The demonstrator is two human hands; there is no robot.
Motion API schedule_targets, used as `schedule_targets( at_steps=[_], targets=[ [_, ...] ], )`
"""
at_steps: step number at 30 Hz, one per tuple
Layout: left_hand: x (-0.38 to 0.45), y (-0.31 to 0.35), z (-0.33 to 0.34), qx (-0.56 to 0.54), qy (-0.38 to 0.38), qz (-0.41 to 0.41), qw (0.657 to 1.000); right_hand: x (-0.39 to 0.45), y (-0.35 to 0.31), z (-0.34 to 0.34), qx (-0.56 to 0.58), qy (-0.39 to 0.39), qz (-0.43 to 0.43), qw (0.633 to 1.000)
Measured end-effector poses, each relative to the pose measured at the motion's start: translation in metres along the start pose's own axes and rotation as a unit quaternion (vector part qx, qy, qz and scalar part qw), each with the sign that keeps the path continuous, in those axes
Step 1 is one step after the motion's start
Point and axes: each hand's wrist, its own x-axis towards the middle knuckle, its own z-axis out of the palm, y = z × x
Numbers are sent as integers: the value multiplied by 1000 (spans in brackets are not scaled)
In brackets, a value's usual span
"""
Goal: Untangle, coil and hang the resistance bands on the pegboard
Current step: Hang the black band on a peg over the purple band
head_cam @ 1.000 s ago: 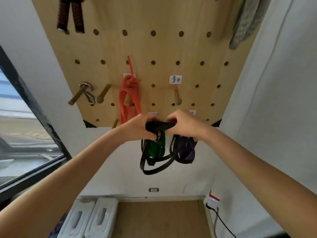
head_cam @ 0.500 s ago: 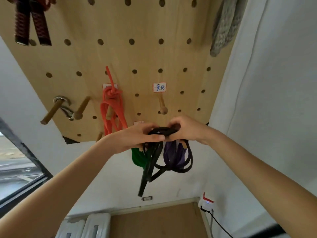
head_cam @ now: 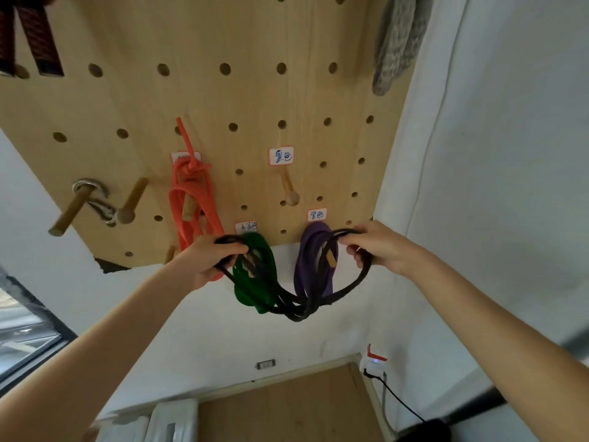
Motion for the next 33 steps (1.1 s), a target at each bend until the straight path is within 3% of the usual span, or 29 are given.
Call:
schedule_targets(
  at_steps=[3,6,8,11,13,15,17,19,22,25,29,33],
  targets=[
    [5,-5,-1,-19,61,1,998,2,17,1,180,82,86,976],
    [10,-10,0,27,118,37,992,0,26,-1,334,143,144,921],
    [9,-12,3,65,120,58,989,-3,29,2,378,140,162,901],
    [1,-11,17,4,58,71,996,-8,27,19,406,85,168,894],
    [-3,-8,26,-18,6,99,995,-11,26,29,325,58,156,931],
    [-5,-5,28,7,-26,125,992,-13,27,34,136,42,107,984],
    [-5,-1,27,21,-45,126,991,-15,28,32,-71,47,20,996],
    [-4,1,24,17,-55,116,992,-16,28,26,-184,57,-77,978],
    [-2,5,21,3,-52,103,993,-19,21,16,-252,-7,-164,954],
    [0,11,20,17,-72,109,991,-24,8,12,-322,-86,-204,920],
    [1,20,21,21,-125,109,986,-28,-17,18,-365,-129,-236,891],
    [-3,27,31,-23,-205,39,978,-30,-33,35,-368,-150,-270,877]
  ],
)
